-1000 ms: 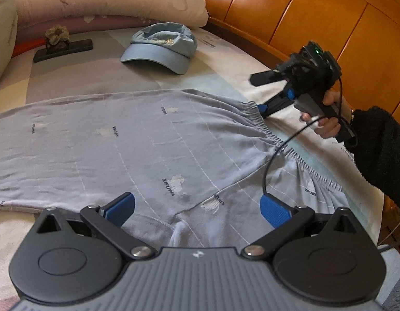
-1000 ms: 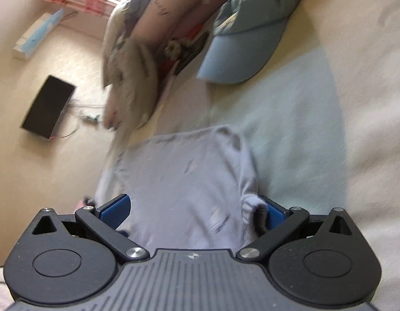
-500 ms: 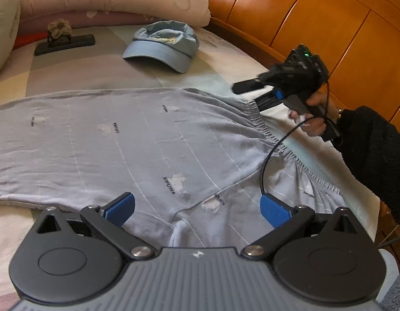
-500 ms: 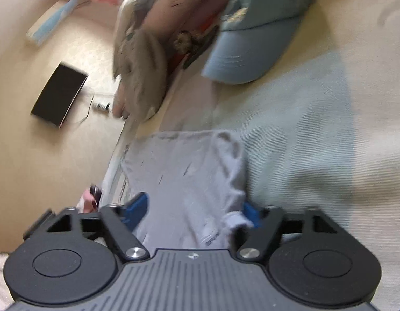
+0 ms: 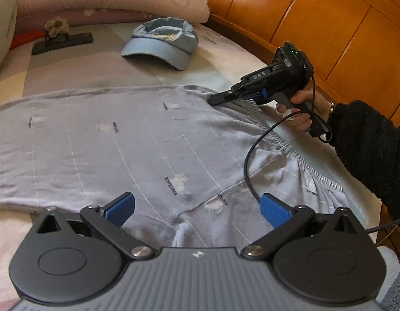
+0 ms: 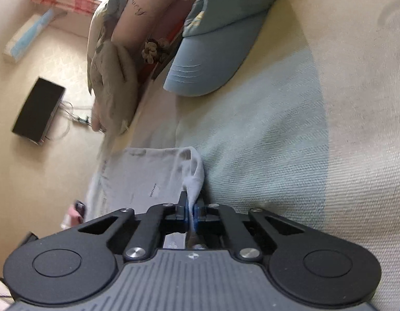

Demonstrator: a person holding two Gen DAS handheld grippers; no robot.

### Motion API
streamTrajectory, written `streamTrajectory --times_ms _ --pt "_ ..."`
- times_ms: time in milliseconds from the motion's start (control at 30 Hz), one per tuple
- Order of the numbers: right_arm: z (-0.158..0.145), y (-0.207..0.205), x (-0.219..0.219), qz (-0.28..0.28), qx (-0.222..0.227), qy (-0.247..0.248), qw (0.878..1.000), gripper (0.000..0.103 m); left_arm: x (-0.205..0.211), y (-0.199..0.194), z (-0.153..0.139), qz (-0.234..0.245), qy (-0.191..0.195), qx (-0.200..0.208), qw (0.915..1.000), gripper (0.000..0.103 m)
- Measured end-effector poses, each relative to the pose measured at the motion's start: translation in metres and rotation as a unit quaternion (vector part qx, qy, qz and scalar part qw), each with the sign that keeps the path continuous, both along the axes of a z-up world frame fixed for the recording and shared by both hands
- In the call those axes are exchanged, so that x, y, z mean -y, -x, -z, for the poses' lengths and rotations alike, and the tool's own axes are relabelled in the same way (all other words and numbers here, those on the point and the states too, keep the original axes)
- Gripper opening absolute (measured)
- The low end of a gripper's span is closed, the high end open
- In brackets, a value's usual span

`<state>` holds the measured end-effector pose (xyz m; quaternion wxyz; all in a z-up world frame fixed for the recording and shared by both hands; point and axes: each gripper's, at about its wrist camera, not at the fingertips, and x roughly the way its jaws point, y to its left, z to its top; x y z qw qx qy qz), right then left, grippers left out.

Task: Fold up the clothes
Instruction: 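Close the right gripper on the pants leg hem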

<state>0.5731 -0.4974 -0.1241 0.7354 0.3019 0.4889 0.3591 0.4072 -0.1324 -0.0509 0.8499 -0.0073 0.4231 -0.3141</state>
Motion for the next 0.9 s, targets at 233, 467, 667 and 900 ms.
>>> streamTrajectory --times_ms 233,467,667,900 --pt "-0.037 0.021 -0.037 -0.01 0.094 0.136 0.986 0.005 0.003 -0.012 -0.006 0.01 -0.039 0.026 0.9989 0.102" --pt "-0.064 0.037 -0.056 -0.018 0.123 0.181 0.976 0.005 0.007 -0.029 -0.006 0.04 -0.119 0.069 0.9897 0.102" --pt "-0.09 0.063 -0.079 -0.045 0.151 0.212 0.964 0.005 0.008 -0.05 0.001 0.061 -0.175 0.121 0.9753 0.102" --pt "-0.104 0.089 -0.106 -0.085 0.195 0.247 0.945 0.005 0.016 -0.07 0.017 0.073 -0.263 0.202 0.9406 0.102"
